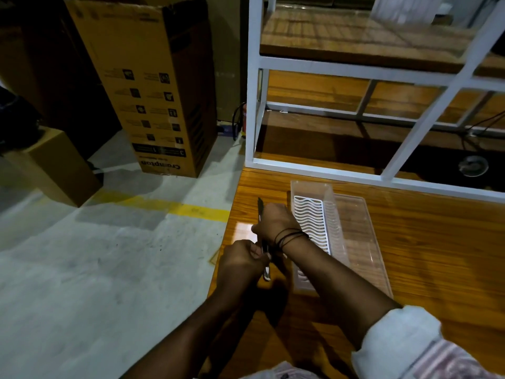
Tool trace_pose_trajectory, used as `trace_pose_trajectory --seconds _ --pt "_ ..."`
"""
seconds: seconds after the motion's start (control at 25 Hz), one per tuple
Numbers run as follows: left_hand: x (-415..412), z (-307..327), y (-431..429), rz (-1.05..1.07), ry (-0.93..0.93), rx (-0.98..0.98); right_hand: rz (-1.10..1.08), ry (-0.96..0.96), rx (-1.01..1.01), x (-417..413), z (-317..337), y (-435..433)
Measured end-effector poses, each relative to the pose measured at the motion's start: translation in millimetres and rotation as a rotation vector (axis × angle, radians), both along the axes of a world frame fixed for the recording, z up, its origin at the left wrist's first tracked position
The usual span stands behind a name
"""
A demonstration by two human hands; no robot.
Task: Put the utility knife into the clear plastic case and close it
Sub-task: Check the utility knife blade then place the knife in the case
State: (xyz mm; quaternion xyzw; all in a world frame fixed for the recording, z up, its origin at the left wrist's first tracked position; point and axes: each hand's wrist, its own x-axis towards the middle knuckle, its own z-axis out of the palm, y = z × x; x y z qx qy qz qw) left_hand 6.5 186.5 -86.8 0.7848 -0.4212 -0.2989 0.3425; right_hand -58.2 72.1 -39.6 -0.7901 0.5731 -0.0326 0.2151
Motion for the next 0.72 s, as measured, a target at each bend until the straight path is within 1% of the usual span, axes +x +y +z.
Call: trace_pose_trajectory --seconds 0.04,0.2,0.32,0.44,0.6,0.72 --pt "1.6 4.0 0.5 0.011 0.046 -0.031 -0.033 -0.073 0.037 -5.3 5.8 -2.1" --pt "6.4 32.8 -7.0 -0.029 0.276 -0.182 -0.146 -0.476 0.209 -38.3 34.7 -12.9" --pt "-0.3 55.8 -17.3 -0.09 0.346 -0.261 -0.188 -0.738 0.303 -65.2 54.1 -18.3" --pt "-7.2 67.8 -25.0 -0.246 0.312 -0.311 -0.264 -0.903 0.275 -85.5 61.5 -22.4" --pt "-8.6 71.2 -28.2 -0.518 0.113 -0.317 -0.23 -0.99 0.206 -104.2 60.1 -22.4" --pt "-11.6 72.6 -26.9 -0.57 0.086 -0.365 -0.177 -1.074 0.167 -112.1 58.2 -18.3"
